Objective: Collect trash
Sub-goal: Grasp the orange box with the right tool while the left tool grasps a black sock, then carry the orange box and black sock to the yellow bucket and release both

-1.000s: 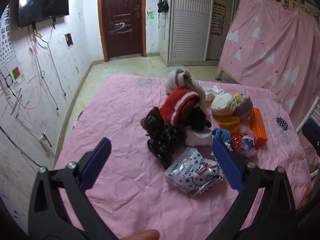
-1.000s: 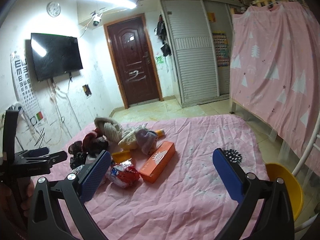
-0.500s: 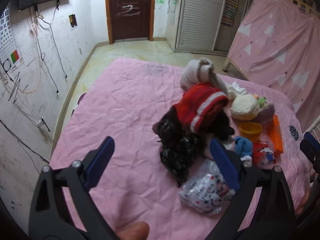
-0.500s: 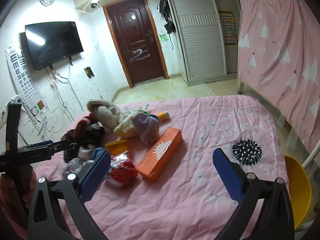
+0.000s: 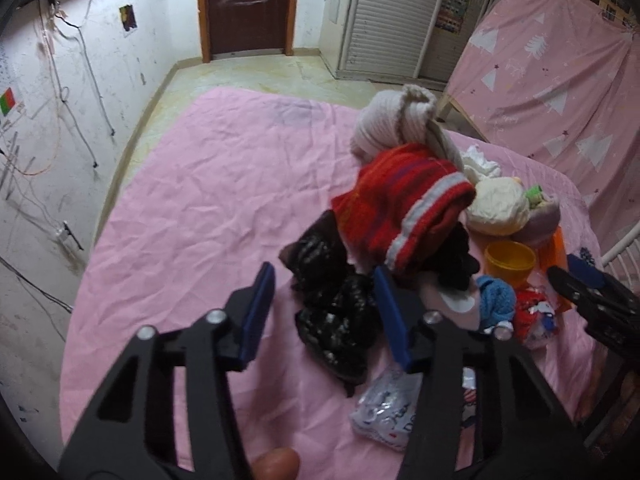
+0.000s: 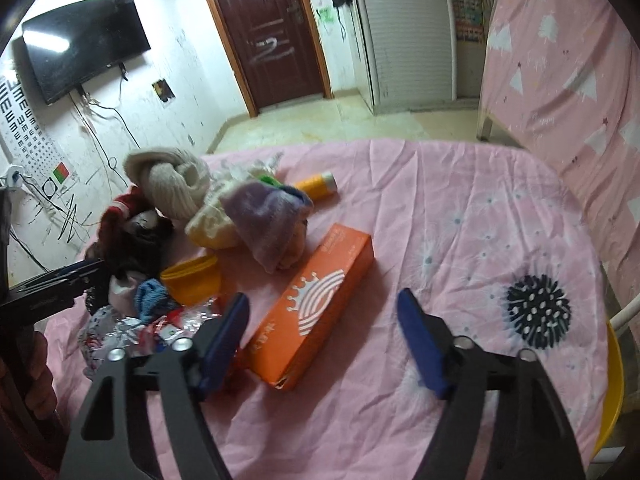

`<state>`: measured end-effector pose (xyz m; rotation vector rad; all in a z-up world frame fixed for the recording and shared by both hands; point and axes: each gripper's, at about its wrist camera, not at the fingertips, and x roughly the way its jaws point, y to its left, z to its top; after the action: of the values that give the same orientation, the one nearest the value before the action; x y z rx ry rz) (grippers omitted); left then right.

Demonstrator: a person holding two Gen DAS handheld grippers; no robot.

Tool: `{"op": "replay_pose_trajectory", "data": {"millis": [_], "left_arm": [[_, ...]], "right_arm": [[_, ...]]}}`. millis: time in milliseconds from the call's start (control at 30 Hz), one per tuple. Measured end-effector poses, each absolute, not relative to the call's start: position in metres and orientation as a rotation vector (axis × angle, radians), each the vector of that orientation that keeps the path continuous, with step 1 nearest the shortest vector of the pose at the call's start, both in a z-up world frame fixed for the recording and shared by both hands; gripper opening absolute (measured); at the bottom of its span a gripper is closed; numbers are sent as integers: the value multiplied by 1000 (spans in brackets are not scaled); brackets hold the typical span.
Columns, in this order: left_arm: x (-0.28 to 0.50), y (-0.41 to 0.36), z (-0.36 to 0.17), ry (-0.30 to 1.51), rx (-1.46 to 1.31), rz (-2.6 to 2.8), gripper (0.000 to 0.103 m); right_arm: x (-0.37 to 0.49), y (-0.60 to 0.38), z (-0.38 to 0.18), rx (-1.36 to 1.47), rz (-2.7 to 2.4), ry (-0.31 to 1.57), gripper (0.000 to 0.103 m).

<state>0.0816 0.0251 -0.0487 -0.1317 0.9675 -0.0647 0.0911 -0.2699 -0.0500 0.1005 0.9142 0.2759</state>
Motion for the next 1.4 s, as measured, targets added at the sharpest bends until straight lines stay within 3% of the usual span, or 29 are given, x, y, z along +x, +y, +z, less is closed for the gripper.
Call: {"op": "replay_pose_trajectory", "data": {"millis": [133,200,367,800,1033,1400], "left_arm": [[79,20,-48,963,-145,-109,23],[76,19,-47,954,-141,-112,20],[69,22,-43,940,-155,-88,17],[51,10,-1,852,-97,-43,17],[52,-72,39,804,9,-221,17],[49,-250,55,809,160,-591,17]], "right_arm": [[94,-268,-53,73,280,928,64],[94,-267,-53,68,293,925,41],[95,-276,-53,116,308,916,18],[66,-322,-24,254,342,801,18],[38,-369,8,321,305,673,18],[-18,-483,34,393,61,533,18]]}}
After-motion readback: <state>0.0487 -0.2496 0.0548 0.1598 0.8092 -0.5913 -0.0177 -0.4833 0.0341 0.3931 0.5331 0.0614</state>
